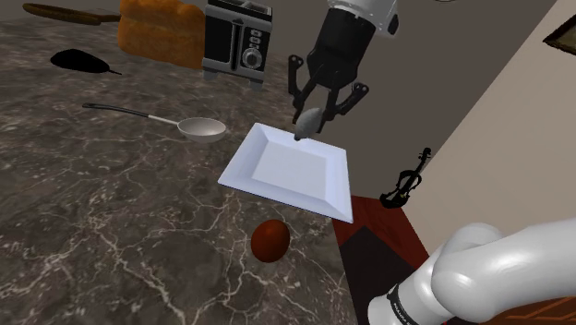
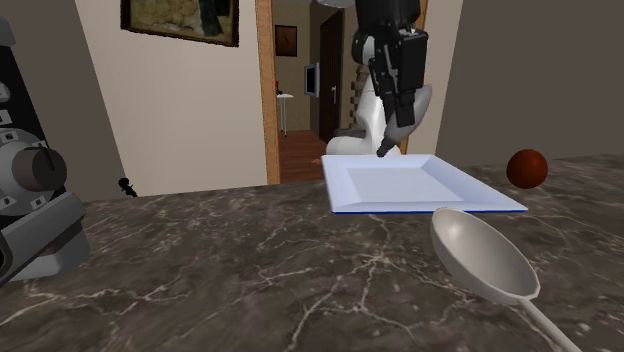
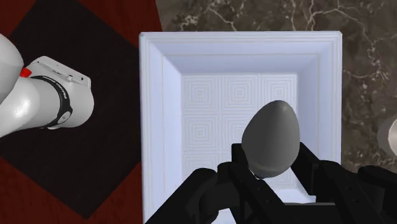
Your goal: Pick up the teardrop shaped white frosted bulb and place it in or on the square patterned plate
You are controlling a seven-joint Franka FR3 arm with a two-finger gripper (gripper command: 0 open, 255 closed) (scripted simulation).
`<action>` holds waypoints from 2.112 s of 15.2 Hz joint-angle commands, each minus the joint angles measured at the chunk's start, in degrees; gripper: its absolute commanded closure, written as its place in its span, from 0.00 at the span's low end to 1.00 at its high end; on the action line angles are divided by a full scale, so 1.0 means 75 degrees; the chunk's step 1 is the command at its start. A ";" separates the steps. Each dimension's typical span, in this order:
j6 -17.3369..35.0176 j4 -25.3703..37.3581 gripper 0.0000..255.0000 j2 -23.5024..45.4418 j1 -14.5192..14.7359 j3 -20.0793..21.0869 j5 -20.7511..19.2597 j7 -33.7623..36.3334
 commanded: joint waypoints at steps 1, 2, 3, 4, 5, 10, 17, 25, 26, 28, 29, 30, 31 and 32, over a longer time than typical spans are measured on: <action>0.0158 -0.0237 1.00 -0.0080 0.0014 0.0023 0.0029 -0.0024; 0.0253 -0.0368 1.00 -0.0114 0.0019 0.0032 0.0041 -0.0052; 0.0347 -0.0498 1.00 -0.0148 0.0024 0.0040 0.0052 -0.0079; 0.0441 -0.0626 1.00 -0.0179 0.0029 0.0049 0.0064 -0.0106; 0.0535 -0.0752 1.00 -0.0209 0.0034 0.0059 0.0076 -0.0132; 0.1006 -0.1359 1.00 -0.0334 0.0057 0.0115 0.0139 -0.0260; 0.1182 -0.1579 1.00 -0.0374 0.0049 0.0152 0.0172 -0.0313; 0.1182 -0.1579 0.00 -0.0375 0.0044 0.0155 0.0173 -0.0315; 0.0940 -0.1302 0.00 -0.0331 0.0019 0.0092 0.0127 -0.0295; 0.0459 -0.0720 0.00 -0.0213 -0.0028 -0.0025 0.0040 -0.0251; 0.0270 -0.0479 0.00 -0.0156 -0.0047 -0.0068 0.0008 -0.0232; 0.0270 -0.0479 0.00 -0.0156 -0.0047 -0.0068 0.0008 -0.0232; 0.0270 -0.0480 0.00 -0.0157 -0.0047 -0.0068 0.0008 -0.0232; 0.0270 -0.0479 0.00 -0.0156 -0.0047 -0.0068 0.0008 -0.0232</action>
